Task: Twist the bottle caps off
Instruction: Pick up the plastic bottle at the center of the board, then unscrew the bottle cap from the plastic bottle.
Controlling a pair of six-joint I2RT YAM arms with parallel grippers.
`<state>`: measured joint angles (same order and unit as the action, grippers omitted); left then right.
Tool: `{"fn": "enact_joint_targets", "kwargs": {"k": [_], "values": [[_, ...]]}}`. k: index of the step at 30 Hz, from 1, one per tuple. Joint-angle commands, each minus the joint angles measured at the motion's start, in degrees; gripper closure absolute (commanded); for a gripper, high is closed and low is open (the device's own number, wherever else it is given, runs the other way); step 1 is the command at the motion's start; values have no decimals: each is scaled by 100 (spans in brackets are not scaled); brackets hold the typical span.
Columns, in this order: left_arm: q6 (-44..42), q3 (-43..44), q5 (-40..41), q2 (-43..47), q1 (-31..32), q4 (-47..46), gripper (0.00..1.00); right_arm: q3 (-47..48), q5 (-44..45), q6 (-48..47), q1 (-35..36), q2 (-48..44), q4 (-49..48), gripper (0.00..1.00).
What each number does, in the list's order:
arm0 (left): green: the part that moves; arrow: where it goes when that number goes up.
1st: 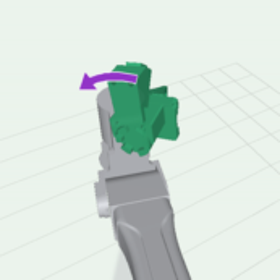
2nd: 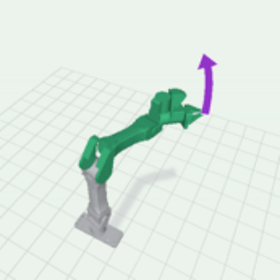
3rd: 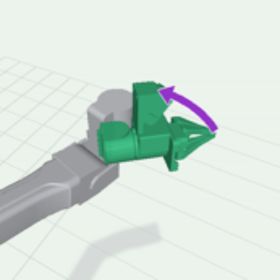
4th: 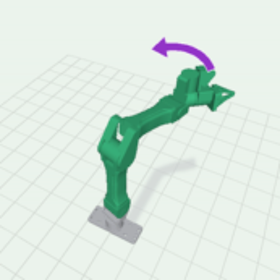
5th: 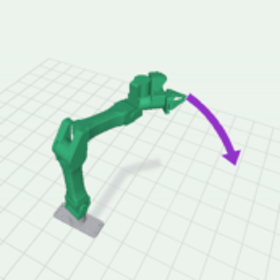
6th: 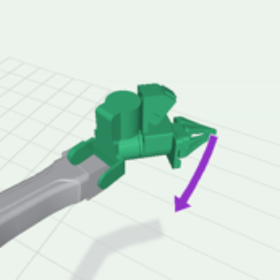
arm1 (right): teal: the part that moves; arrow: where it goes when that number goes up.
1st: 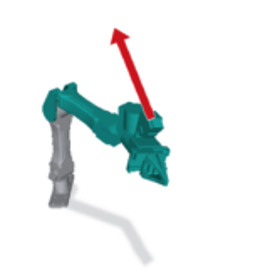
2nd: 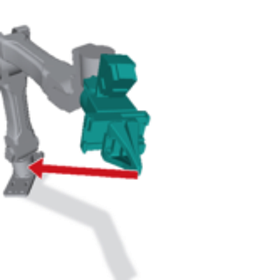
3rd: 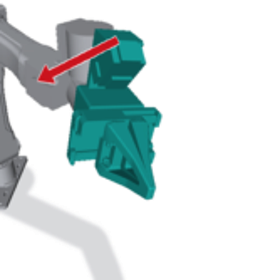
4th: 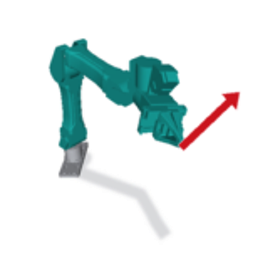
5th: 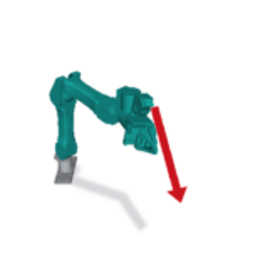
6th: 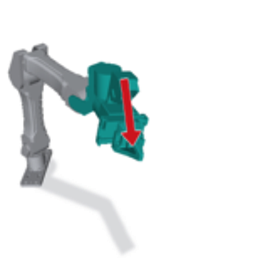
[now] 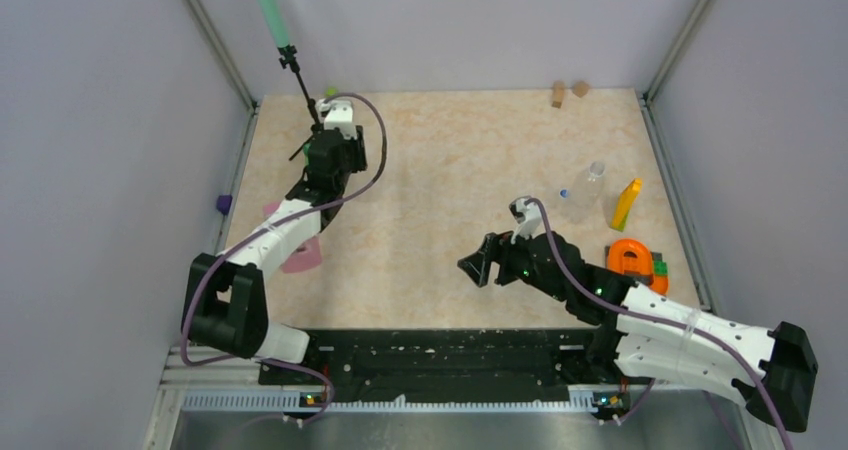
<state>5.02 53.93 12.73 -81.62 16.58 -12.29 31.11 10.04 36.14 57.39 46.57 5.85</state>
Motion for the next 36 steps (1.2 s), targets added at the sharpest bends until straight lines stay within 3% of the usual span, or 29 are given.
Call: {"fn": "enact_joint_targets", "kwargs": {"k": [1, 6, 8, 10, 21, 25, 29, 36], "values": [[-109, -190, -69, 28, -32, -522, 63, -53, 105, -31, 84, 71, -220, 23], [-177, -278, -398, 333, -32, -317, 95, -68, 136, -26, 83, 137, -247, 23], [-184, -318, -634, 544, -32, -162, 100, -74, 133, -6, 88, 173, -269, 23], [-243, -354, -1081, 846, -36, 95, 100, -75, 109, 6, 83, 199, -293, 23], [425, -1030, -5176, 2679, 24, 1487, 100, -439, -237, 36, 80, -91, -985, 23], [837, -1563, -6532, 3018, 158, 682, 100, -878, -1041, -86, 85, -381, -2072, 21], [1160, -1626, -7290, 3117, 307, 387, 100, -956, -1296, -76, 80, -536, -2210, 20], [1314, -1404, -7724, 2761, 960, 97, 100, -994, -2069, -293, 88, -241, -2791, 20]]}}
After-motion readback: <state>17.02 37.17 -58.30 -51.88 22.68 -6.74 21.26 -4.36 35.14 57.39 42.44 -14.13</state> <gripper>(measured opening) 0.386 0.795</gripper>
